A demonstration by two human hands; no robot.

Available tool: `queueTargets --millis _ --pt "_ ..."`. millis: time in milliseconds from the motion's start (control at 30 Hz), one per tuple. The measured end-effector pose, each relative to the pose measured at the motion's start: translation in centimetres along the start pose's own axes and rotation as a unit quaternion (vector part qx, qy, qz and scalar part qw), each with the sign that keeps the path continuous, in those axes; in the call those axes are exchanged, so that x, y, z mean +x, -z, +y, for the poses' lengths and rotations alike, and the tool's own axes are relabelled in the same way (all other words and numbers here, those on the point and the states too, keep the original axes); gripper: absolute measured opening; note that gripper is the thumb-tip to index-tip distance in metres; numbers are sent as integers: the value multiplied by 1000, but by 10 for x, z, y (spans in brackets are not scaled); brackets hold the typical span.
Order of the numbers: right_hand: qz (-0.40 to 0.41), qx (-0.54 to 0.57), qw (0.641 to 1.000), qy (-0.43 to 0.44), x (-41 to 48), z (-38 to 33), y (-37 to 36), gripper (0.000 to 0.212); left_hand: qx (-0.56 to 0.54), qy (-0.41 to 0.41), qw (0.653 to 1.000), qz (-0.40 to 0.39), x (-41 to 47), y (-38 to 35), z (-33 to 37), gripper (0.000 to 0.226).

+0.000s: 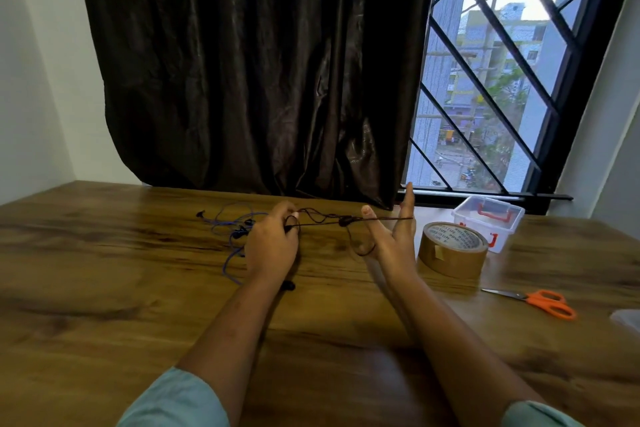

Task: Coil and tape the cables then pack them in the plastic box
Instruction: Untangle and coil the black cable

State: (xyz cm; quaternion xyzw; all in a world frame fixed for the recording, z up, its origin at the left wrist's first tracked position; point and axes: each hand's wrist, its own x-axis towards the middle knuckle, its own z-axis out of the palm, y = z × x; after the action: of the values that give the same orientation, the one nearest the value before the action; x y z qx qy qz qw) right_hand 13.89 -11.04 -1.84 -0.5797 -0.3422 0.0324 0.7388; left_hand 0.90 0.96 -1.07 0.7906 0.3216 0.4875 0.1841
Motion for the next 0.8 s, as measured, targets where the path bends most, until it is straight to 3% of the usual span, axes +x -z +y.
queueTargets --millis 133,233,333,467,600,800 --pt "-50 27 996 -72 -3 -6 -1 59 -66 18 998 -11 2 -3 -1 22" --pt "-69 79 986 -130 -3 -6 3 77 -132 16 990 -55 1 -7 -1 36" --pt "-143 135 968 -154 -1 -8 2 90 -150 0 986 -79 -2 -12 1 44" --pt "-186 128 964 -143 -1 -13 -2 88 -125 -53 990 -47 -1 -9 1 49" --pt "-226 90 959 -144 -1 -18 4 85 -68 -75 995 -10 6 -7 -3 33" --pt "-133 61 983 -108 0 -29 9 75 -96 -65 990 75 7 -3 -3 17"
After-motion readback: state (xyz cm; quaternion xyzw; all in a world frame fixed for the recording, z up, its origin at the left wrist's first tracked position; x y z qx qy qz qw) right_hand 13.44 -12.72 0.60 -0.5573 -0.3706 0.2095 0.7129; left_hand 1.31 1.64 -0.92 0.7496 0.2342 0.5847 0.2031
